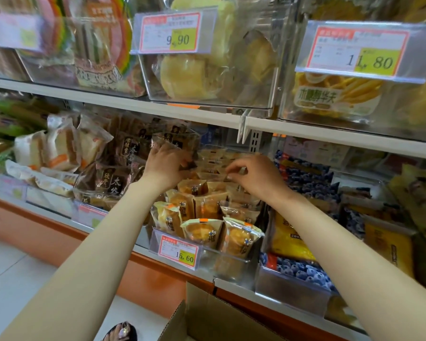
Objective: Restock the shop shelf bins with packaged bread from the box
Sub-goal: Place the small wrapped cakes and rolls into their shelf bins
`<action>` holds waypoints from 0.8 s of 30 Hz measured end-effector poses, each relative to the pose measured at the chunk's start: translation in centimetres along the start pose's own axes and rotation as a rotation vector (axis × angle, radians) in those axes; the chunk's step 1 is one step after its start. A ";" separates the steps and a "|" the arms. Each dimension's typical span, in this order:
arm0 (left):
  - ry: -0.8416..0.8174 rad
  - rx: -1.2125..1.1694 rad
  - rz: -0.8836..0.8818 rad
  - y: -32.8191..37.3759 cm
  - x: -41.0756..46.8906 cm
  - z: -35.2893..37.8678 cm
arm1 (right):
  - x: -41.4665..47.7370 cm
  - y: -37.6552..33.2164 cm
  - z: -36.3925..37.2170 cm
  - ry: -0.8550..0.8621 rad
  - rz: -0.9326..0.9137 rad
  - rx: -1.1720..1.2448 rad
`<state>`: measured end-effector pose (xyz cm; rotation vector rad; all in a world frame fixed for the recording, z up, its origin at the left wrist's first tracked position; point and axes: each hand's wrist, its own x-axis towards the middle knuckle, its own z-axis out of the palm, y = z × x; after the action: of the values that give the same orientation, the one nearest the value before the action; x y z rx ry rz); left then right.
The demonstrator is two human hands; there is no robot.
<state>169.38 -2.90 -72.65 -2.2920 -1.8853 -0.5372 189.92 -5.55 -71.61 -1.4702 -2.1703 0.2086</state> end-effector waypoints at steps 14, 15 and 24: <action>0.091 0.031 0.140 -1.0 1.8 1.8 | 3.6 0.2 2.3 -0.216 -0.027 -0.091; 0.101 0.016 0.134 -1.1 1.8 1.7 | 3.6 0.3 2.2 -0.200 -0.027 -0.085; -0.044 -0.021 0.077 -1.1 2.1 0.7 | 3.9 0.1 2.6 -0.111 -0.058 -0.100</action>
<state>168.78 -0.56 -72.67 -2.3981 -1.8097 -0.5027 187.66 -1.61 -72.64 -1.4797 -2.3391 0.1664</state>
